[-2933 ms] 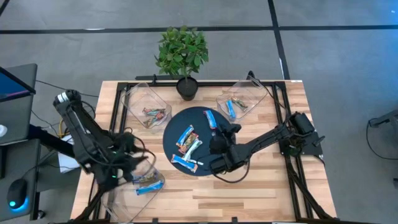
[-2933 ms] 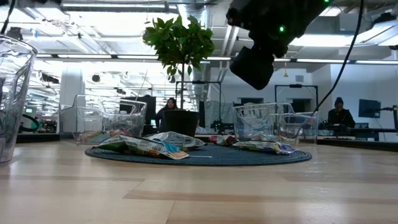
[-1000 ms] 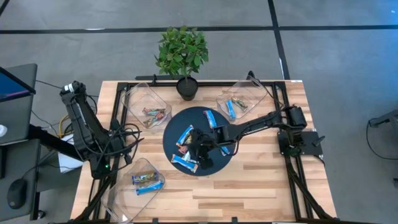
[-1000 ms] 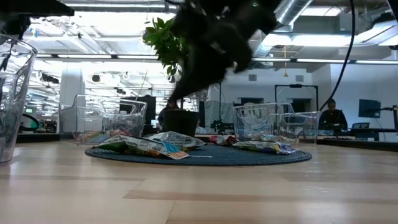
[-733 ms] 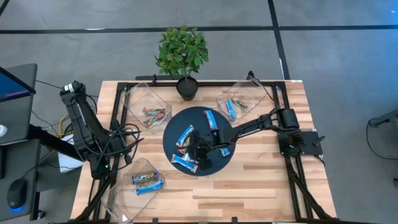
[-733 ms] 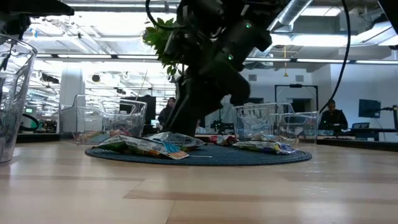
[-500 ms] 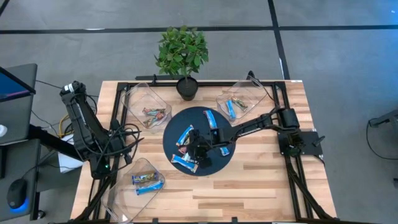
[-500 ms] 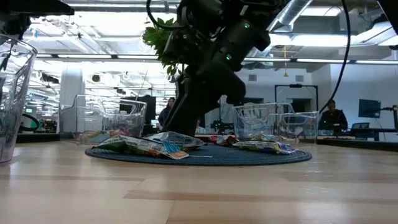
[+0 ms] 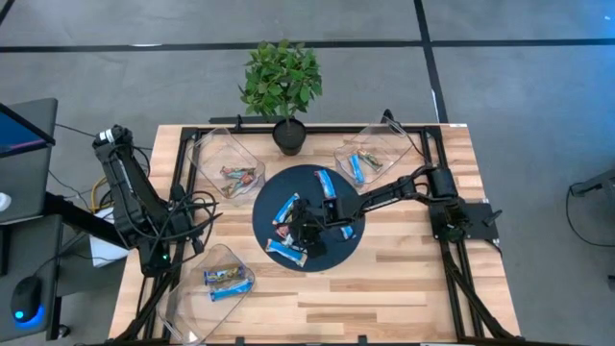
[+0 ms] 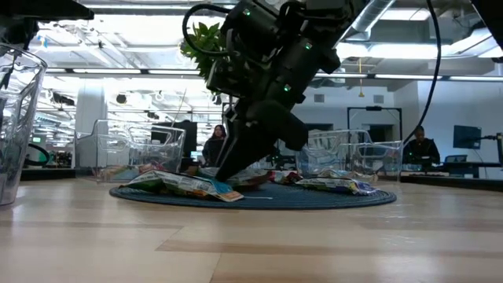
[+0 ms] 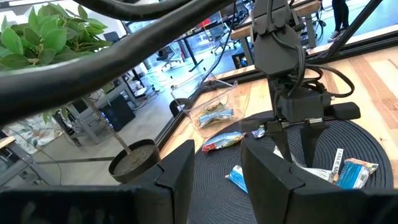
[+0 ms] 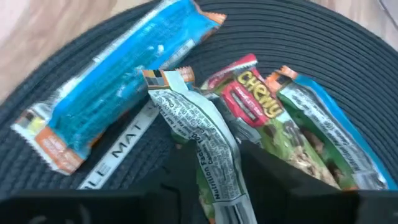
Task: Pick and place Granola Bars by type
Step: Put the yellow granola bar into the top right bin
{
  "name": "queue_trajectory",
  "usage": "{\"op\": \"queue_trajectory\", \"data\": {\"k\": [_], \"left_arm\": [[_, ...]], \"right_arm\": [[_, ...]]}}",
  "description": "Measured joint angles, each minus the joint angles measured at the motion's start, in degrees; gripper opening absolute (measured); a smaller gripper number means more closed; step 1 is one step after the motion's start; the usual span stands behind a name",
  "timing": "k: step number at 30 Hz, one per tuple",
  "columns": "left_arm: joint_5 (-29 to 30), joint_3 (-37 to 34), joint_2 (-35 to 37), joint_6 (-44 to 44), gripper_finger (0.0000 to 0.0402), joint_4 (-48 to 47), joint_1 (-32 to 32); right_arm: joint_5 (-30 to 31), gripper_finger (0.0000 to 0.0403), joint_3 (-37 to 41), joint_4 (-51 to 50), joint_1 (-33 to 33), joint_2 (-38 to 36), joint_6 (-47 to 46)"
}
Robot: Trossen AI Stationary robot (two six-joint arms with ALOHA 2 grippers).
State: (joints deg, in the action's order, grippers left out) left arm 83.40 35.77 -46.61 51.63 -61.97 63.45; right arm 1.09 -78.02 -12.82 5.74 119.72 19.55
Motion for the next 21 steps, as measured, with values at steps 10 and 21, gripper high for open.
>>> {"op": "queue_trajectory", "data": {"k": [10,21], "left_arm": [[-0.02,0.0,0.0,-0.04,0.0126,-0.02,0.01],[-0.13,-0.42,0.0,-0.08,0.0125,-0.03,0.01]], "right_arm": [[0.78,0.0006,-0.02,0.07,0.0,-0.01,0.45],[2.9,0.0002,0.0,-3.18,1.23,-5.16,0.01]]}}
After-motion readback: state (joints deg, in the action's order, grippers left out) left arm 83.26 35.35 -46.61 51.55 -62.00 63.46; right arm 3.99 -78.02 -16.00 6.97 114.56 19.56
